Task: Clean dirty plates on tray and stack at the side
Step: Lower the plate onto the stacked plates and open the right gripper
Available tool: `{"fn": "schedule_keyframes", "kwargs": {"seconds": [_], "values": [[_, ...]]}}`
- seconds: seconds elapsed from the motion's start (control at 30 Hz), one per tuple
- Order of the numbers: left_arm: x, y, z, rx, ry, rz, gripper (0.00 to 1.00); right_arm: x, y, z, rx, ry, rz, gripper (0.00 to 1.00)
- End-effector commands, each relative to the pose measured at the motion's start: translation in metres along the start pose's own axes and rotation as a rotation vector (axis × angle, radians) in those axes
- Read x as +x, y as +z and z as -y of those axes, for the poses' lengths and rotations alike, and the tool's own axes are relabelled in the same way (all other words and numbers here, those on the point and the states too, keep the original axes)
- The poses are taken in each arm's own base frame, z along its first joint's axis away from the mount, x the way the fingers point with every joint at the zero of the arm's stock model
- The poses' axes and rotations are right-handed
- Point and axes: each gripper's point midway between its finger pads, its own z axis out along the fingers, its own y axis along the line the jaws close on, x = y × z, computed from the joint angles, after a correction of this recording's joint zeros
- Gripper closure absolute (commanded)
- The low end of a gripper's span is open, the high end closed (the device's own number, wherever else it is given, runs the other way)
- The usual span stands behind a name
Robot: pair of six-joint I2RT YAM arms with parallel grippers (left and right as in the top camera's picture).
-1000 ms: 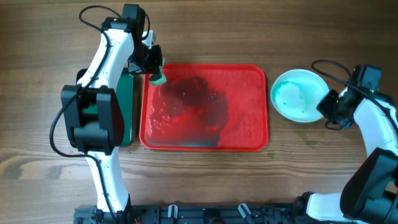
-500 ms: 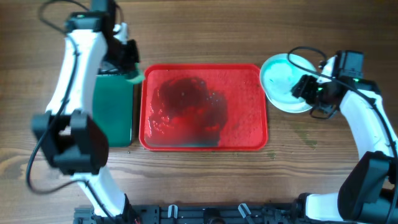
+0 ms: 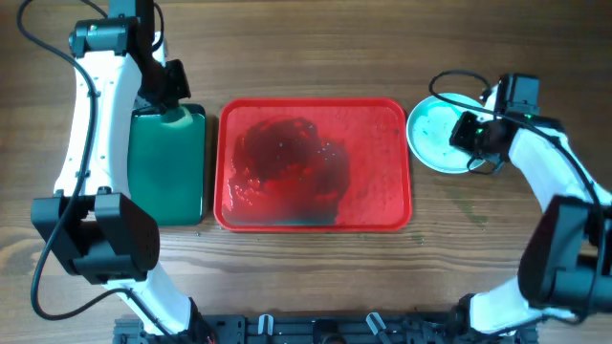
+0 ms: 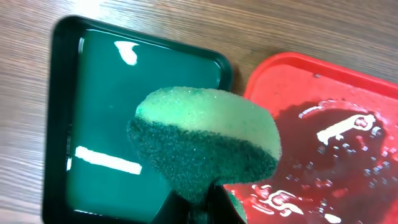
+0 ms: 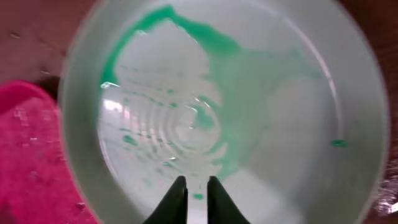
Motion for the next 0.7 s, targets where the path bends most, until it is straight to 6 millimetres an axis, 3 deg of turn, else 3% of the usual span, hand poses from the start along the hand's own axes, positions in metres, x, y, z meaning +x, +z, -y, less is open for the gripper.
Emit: {"fn": "schedule_keyframes", "kwargs": {"seconds": [0.0, 0.17, 0.5, 0.57, 0.6, 0.63, 0.67], "values": [[-0.009, 0.0, -0.011, -0.055, -0.012, 0.035, 0.96, 0.012, 0.017, 0.009, 0.038, 0.001, -0.056, 0.9], [-0.005, 0.013, -0.012, -0.061, 0.04, 0.007, 0.96, 0.037, 0.013, 0.038, 0.19, 0.016, -0.149, 0.96], [-0.004, 0.014, -0.012, -0.062, 0.04, 0.001, 0.96, 0.057, 0.006, 0.047, 0.232, 0.074, -0.228, 0.96], [-0.004, 0.014, -0.013, -0.062, 0.04, 0.001, 0.96, 0.055, 0.0, 0.039, 0.194, 0.064, -0.228, 0.96], [-0.004, 0.014, -0.013, -0.063, 0.041, 0.001, 0.96, 0.047, -0.008, 0.028, 0.145, 0.029, -0.215, 0.94], [-0.004, 0.015, -0.014, -0.064, 0.037, -0.001, 0.96, 0.035, -0.021, 0.018, 0.106, 0.006, -0.186, 0.83], [-0.004, 0.017, -0.02, -0.067, 0.024, -0.007, 0.96, 0.017, -0.041, 0.006, 0.078, -0.031, -0.146, 0.53]]}}
